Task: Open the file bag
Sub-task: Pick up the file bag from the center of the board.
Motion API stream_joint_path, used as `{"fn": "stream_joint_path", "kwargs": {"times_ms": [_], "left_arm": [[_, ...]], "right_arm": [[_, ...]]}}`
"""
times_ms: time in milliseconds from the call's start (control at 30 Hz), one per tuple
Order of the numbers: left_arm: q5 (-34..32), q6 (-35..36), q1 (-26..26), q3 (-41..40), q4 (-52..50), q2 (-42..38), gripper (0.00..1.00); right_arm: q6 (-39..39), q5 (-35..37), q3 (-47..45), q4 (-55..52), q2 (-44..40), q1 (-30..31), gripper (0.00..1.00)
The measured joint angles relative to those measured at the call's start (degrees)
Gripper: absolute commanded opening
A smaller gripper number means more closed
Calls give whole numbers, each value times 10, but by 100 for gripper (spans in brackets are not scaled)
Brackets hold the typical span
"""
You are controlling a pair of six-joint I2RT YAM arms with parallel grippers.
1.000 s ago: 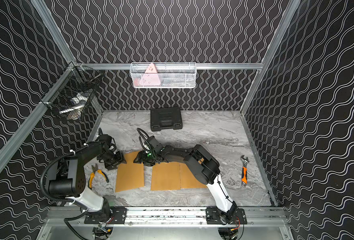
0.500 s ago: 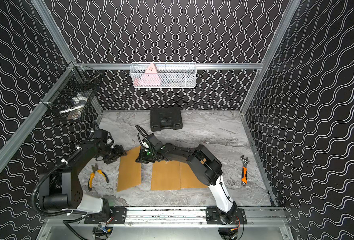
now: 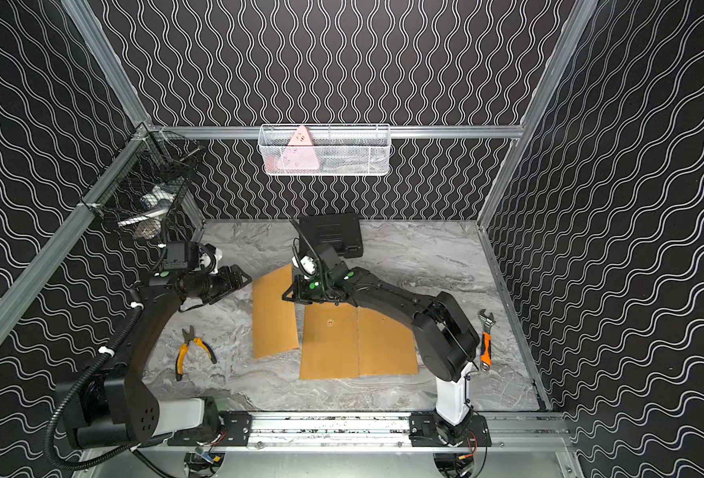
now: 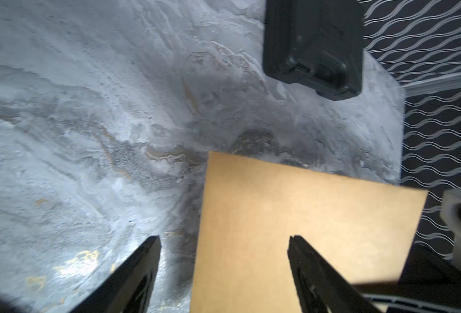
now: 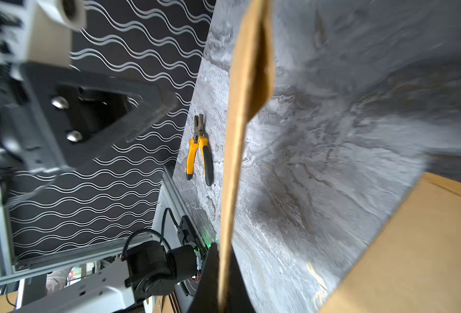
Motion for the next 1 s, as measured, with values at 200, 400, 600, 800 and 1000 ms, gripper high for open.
{"fn": "stream_joint_path", "kwargs": {"times_ms": [200,400,600,800,1000], "left_arm": [[72,-31,-1,-58,88,-39,78],[136,-84,-10,-110,207,-65,78],[169,-123,-28,-115,281,-64,77],[185,-162,-63,-120,344,-61,73],[202,-212,-72,-134,410,-61,56]], "right_arm": [[-19,-34,-17,-19,-64,-56,0],[-29,-65,-14,-28,-96,-73,0],[-20,-97,-19,-13,-113,-75,0],[-2,-118,-28,13,-123,-75,0],[7,-118,-28,23,-127,-75,0]]}}
